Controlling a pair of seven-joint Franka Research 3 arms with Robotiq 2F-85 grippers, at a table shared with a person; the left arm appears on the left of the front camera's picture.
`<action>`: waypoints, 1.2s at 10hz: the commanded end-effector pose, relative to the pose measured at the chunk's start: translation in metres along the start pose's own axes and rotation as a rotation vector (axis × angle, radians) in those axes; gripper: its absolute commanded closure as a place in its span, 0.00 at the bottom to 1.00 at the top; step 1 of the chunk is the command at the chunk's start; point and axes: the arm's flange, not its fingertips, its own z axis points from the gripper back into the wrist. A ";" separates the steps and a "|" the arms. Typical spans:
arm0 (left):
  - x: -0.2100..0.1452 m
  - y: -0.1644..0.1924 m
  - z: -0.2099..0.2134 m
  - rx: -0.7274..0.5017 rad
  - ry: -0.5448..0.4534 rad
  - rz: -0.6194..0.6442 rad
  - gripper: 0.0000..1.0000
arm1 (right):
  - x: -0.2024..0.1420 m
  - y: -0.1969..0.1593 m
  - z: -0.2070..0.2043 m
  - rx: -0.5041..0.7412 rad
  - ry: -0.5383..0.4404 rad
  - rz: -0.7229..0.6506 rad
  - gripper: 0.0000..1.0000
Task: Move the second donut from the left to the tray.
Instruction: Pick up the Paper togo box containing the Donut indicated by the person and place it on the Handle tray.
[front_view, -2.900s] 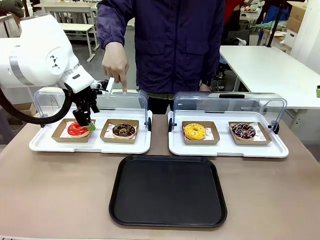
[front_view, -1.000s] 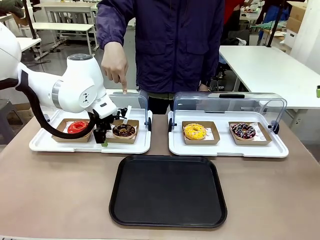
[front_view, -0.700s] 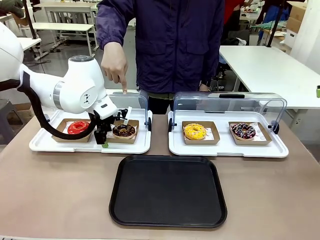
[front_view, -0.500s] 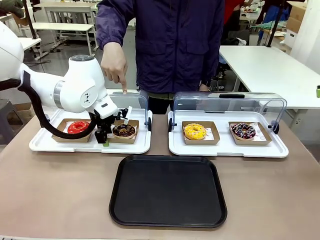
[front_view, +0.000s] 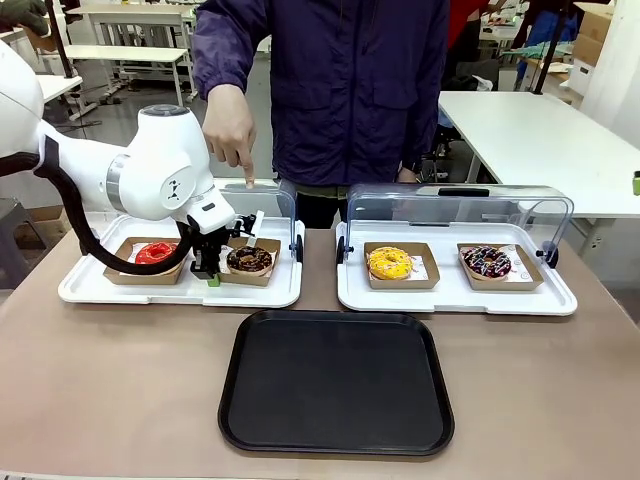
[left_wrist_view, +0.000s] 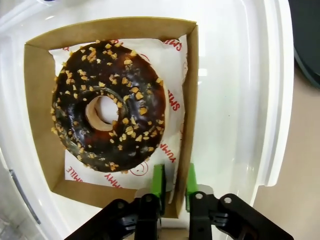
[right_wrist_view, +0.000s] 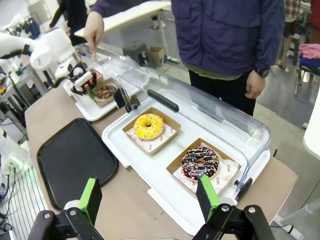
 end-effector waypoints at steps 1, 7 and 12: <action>-0.002 -0.003 0.003 -0.015 -0.006 0.010 1.00 | 0.003 -0.002 -0.001 0.006 -0.028 0.024 0.00; 0.001 0.000 0.002 0.000 0.000 -0.001 1.00 | 0.003 -0.002 -0.001 0.006 -0.028 0.024 0.00; -0.002 -0.021 0.025 0.091 -0.013 0.018 0.98 | 0.003 -0.002 -0.001 0.006 -0.028 0.024 0.00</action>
